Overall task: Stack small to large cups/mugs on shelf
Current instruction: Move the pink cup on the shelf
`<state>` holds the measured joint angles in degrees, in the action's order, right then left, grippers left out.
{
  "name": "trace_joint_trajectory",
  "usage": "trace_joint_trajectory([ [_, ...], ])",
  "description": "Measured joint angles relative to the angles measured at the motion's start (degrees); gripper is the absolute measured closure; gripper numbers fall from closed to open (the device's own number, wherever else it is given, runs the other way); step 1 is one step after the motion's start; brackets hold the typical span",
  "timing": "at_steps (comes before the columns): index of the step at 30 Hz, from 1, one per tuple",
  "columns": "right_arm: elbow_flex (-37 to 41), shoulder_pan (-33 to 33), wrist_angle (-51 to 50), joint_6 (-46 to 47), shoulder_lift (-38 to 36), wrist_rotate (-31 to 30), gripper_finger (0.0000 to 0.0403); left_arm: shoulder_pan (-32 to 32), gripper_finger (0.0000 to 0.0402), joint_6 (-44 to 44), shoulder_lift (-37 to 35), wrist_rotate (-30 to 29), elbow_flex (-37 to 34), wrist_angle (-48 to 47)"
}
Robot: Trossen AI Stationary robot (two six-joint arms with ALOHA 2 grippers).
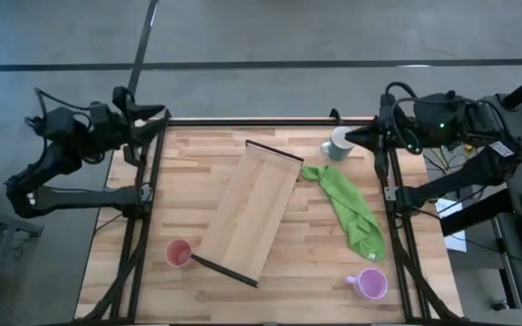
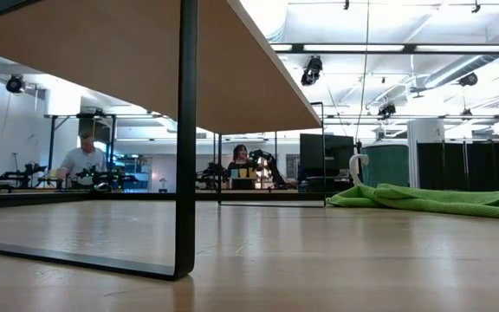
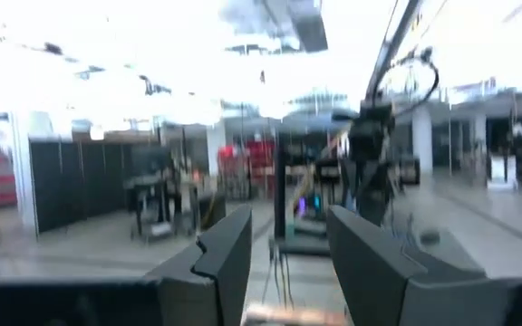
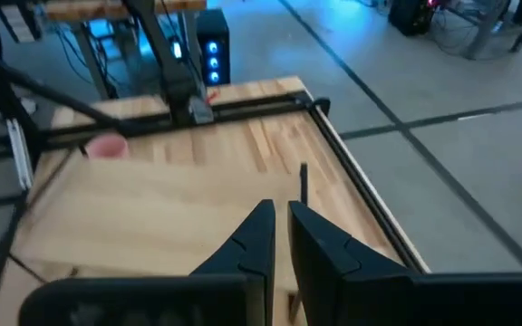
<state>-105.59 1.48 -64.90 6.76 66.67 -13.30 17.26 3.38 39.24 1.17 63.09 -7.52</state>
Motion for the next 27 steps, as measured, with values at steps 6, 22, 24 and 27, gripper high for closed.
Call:
trace_joint_trajectory([
  [6, -7.7, 0.0, -0.5, 0.7, 4.4, 0.2, 0.0374, 0.0, 0.0269, 0.0, 0.0, 0.0, 0.0, 2.5],
  [22, -16.6, 0.0, -25.5, 8.0, 10.3, -0.2, 0.0374, -0.1, 0.0269, -9.9, 0.3, -1.6, 0.1, -10.2],
  [24, -14.8, 0.0, -24.8, 9.9, 9.6, -0.3, 0.0374, -0.1, 0.0269, -13.6, -0.6, -1.6, 0.4, -17.3],
  [27, -12.2, 0.0, -22.6, 9.8, 8.7, -0.3, 0.0374, -0.1, 0.0269, -20.9, -1.7, -0.4, 0.6, -28.0],
])
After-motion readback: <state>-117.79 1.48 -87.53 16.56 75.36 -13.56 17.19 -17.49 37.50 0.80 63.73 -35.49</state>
